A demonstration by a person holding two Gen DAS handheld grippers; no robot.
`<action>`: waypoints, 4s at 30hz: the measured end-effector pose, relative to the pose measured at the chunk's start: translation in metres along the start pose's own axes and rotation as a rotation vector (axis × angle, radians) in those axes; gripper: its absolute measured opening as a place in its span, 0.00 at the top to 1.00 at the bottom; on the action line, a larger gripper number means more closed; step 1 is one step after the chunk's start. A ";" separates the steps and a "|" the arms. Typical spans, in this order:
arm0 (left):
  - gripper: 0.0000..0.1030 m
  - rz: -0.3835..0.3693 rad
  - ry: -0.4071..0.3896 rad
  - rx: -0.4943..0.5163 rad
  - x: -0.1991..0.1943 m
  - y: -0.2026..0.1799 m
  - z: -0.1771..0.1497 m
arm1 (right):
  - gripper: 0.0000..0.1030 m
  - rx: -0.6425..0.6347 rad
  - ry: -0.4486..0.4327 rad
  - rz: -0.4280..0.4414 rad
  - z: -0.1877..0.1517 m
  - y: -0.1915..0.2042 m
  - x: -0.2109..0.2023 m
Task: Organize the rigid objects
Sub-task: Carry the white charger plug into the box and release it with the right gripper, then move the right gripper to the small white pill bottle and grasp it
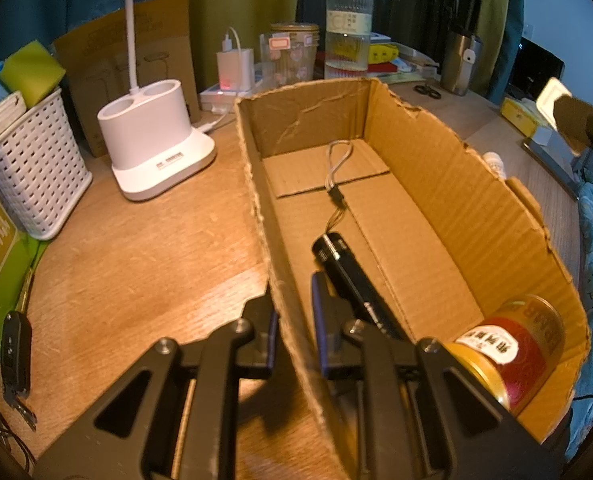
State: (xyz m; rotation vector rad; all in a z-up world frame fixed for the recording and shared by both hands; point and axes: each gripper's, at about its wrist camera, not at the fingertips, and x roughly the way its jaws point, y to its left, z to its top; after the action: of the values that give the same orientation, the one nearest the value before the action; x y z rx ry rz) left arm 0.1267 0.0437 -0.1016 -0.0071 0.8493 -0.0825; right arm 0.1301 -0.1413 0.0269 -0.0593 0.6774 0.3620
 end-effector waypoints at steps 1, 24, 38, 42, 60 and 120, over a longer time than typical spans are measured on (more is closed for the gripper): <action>0.85 0.000 0.000 0.000 0.000 0.000 0.000 | 0.42 -0.004 -0.002 0.007 0.001 0.005 0.000; 0.86 -0.016 0.013 -0.012 0.001 -0.001 -0.001 | 0.42 -0.078 0.166 0.041 -0.029 0.068 0.052; 0.86 -0.080 0.032 -0.047 0.005 0.007 0.001 | 0.42 -0.080 0.222 0.005 -0.032 0.074 0.057; 0.86 -0.075 0.032 -0.040 0.005 0.005 0.001 | 0.41 -0.080 0.231 -0.011 -0.033 0.076 0.059; 0.84 -0.069 0.033 -0.028 0.005 0.004 0.002 | 0.37 0.049 0.073 -0.110 -0.005 0.013 0.026; 0.83 -0.037 0.029 0.015 0.004 -0.003 0.001 | 0.67 0.385 0.227 -0.420 -0.032 -0.123 0.108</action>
State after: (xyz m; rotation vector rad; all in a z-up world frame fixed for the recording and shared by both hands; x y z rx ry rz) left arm 0.1295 0.0400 -0.1036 -0.0079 0.8781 -0.1239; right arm 0.2307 -0.2284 -0.0729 0.1252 0.9267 -0.1851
